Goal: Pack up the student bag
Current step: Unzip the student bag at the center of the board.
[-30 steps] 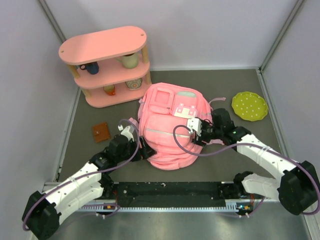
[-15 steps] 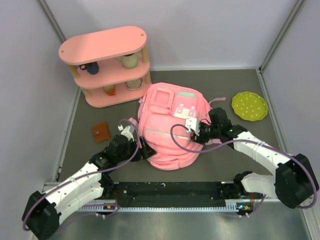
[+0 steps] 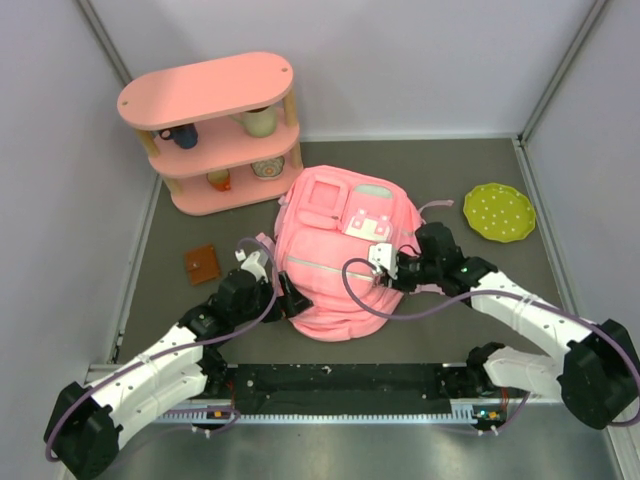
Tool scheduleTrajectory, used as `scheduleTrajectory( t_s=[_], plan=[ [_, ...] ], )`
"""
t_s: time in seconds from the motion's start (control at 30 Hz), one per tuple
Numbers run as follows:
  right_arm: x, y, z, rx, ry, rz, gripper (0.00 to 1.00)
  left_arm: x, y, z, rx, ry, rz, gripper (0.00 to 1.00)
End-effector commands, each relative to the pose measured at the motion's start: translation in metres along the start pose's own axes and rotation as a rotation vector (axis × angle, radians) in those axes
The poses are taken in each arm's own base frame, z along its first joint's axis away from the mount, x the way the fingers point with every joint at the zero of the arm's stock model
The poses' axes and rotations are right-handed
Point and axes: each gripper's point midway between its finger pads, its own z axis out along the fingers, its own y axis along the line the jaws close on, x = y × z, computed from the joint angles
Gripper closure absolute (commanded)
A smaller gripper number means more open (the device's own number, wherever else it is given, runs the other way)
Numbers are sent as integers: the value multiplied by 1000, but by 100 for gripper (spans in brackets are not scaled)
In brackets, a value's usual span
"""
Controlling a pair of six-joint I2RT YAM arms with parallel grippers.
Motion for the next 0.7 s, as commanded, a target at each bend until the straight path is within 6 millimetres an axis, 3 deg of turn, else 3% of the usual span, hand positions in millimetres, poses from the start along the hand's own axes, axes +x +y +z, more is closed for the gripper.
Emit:
scheduleTrajectory(
  t_s=[0.0,0.4,0.67],
  plan=[
    [-6,22,-5,-47,-26,24,66,-8,-10,2,49,-36,8,3],
    [-8,45,1,-110,-2,39,70,-9,-10,1,50,-45,4,3],
    [0,37,9,-67,29,29,69,-8,-9,-1,46,-49,-1,3]
  ],
)
